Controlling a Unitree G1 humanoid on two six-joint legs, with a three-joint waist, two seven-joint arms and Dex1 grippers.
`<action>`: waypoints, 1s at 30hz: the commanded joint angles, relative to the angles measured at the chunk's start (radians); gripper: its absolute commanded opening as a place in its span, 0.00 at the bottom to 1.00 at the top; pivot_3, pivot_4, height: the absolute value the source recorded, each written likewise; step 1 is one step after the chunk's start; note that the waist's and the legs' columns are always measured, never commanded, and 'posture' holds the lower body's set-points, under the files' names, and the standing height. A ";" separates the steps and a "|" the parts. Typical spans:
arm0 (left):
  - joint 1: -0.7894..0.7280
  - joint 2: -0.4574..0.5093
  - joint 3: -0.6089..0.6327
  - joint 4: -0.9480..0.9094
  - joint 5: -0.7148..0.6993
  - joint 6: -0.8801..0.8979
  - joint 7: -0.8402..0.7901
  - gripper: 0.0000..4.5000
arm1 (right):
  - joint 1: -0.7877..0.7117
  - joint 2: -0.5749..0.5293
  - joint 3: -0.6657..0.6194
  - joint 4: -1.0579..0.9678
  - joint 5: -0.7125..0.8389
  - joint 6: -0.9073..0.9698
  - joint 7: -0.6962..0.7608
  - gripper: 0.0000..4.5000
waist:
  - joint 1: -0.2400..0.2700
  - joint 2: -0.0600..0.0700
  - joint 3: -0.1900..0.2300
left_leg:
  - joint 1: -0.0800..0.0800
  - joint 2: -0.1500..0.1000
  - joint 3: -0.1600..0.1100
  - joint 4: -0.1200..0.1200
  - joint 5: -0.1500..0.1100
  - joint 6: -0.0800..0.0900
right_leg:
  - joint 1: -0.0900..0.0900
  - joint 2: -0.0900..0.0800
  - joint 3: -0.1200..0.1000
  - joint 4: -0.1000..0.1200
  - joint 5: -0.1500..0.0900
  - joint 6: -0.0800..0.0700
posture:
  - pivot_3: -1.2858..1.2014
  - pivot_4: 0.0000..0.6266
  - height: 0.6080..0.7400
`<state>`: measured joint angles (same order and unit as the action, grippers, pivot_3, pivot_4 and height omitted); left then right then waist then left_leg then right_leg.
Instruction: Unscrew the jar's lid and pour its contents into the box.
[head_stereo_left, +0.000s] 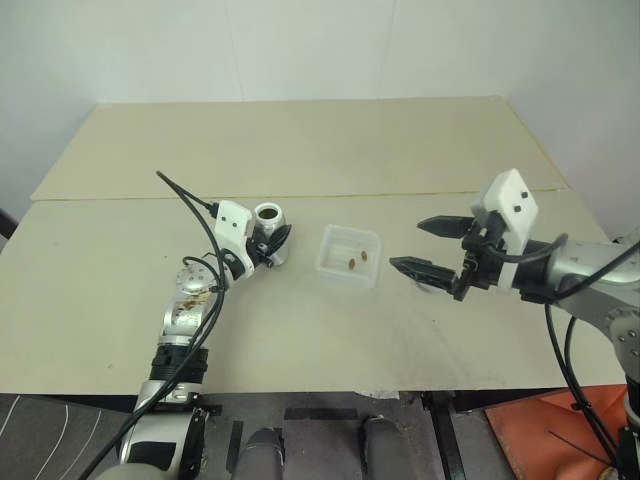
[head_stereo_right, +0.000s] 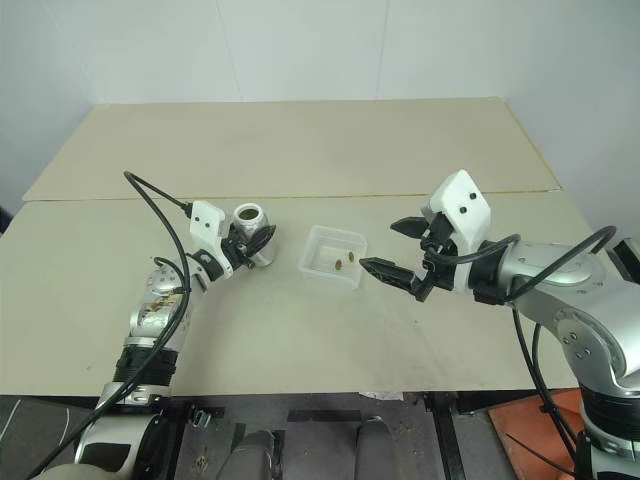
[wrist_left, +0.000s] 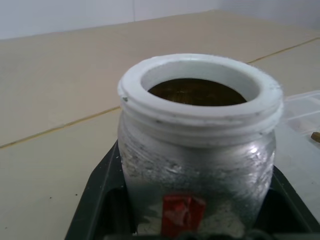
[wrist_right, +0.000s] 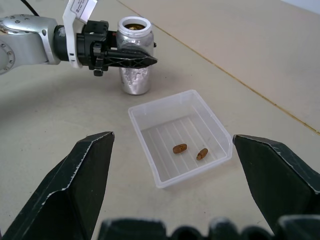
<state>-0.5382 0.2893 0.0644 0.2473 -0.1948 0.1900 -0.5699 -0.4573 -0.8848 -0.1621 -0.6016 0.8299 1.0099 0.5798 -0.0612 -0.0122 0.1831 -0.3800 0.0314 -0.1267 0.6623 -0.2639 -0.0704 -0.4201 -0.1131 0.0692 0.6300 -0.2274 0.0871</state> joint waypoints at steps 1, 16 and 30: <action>0.030 0.038 0.007 -0.057 -0.009 0.006 -0.020 0.60 | -0.005 0.004 -0.003 -0.034 -0.003 -0.025 0.005 1.00 | -0.003 0.000 0.000 | 0.000 0.000 0.000 0.000 0.000 0.000 | 0.000 0.000 0.000 0.000 0.000 0.000 | 0.52 0.24 1.00; 0.358 0.408 0.223 -0.585 -0.323 0.308 -0.276 0.92 | 0.056 -0.006 -0.032 -0.013 -0.041 -0.113 0.099 1.00 | -0.006 0.000 0.000 | 0.001 0.001 0.000 -0.001 -0.001 0.001 | -0.001 0.000 0.000 -0.001 -0.001 -0.001 | 0.52 0.24 1.00; 0.353 0.646 0.466 -0.504 -0.527 0.301 -0.532 0.92 | 0.161 -0.050 -0.126 0.027 -0.063 -0.226 0.215 1.00 | 0.008 0.000 0.000 | 0.002 0.002 0.002 -0.002 -0.002 0.004 | 0.000 0.001 0.001 -0.002 -0.002 -0.002 | 0.52 0.24 1.00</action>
<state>-0.1975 0.9173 0.4893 -0.2246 -0.7089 0.4855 -1.1125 -0.2845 -0.9272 -0.2567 -0.5645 0.7662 0.8013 0.8013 -0.0533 -0.0119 0.1829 -0.3772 0.0338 -0.1245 0.6601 -0.2660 -0.0667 -0.4206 -0.1123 0.0699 0.6279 -0.2291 0.0847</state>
